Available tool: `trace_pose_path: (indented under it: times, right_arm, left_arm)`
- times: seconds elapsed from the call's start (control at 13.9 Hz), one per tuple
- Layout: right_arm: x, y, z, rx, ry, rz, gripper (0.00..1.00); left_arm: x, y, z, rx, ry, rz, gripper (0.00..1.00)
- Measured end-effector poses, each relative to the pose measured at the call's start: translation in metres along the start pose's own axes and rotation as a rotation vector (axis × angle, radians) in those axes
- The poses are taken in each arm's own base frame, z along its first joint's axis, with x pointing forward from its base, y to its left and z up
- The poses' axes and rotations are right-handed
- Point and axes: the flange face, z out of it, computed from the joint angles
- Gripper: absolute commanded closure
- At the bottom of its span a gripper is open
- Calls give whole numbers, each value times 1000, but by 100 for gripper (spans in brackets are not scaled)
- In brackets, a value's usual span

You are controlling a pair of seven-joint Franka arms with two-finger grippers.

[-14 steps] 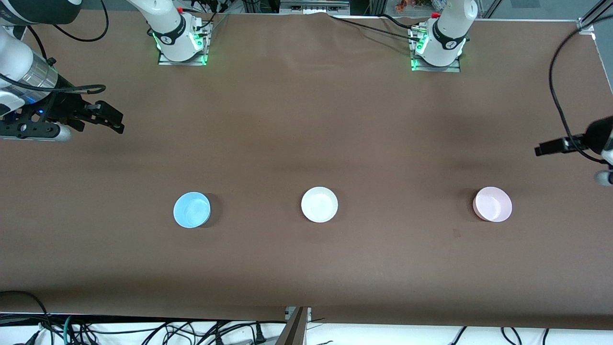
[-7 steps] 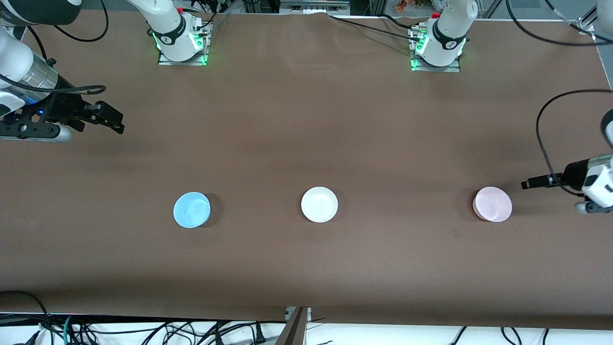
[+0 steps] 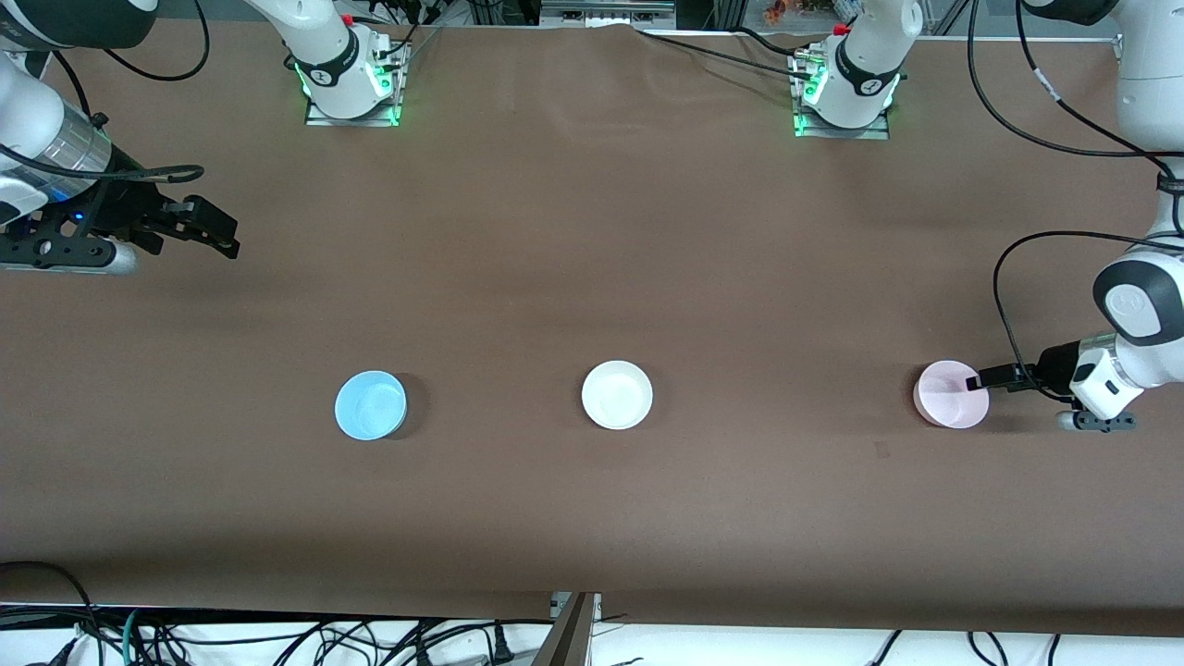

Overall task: Stack pink and blue bowls on white bowl
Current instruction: 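Grasp the pink bowl rim with the left gripper while the right gripper reaches, then carry the pink bowl onto the white bowl while the right gripper grasps blue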

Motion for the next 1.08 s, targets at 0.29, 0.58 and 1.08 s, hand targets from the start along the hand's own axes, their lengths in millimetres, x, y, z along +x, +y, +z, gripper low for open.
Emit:
trace_pose_path:
  times: [0.29, 0.58, 1.08]
  right_arm:
    - [0, 1, 1, 0, -1, 2, 1]
    - [2, 1, 5, -1, -7, 2, 1]
    - [44, 0, 102, -15, -116, 7, 0]
  left_arm:
    - [0, -3, 11, -17, 3, 17, 62]
    - [1, -4, 11, -12, 10, 69, 100]
    - [8, 7, 6, -16, 28, 63, 100]
